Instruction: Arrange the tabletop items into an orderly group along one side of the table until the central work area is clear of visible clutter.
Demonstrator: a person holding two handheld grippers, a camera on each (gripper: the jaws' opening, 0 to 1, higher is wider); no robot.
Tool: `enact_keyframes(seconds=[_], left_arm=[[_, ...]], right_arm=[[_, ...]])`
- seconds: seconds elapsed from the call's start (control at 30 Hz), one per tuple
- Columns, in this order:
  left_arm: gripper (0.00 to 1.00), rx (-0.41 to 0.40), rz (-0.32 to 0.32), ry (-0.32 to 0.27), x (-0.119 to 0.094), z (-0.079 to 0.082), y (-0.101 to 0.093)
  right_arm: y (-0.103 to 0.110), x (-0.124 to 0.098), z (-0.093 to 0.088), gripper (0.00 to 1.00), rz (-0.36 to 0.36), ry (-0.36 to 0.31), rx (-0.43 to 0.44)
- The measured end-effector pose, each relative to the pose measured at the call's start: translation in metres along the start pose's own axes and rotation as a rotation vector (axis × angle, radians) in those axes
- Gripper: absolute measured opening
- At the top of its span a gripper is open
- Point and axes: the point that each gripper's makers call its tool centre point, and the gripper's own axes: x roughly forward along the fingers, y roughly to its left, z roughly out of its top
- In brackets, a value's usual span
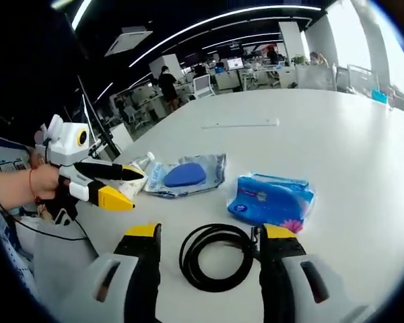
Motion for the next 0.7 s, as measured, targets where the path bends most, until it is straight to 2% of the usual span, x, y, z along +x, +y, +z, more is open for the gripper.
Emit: enact_keyframes(seconds=[0.7], left_arm=[[0.68, -0.029, 0.051, -0.025, -0.029, -0.008, 0.024]], right_arm=[[0.024, 0.015, 0.021, 0.55, 0.041, -0.013, -0.052]])
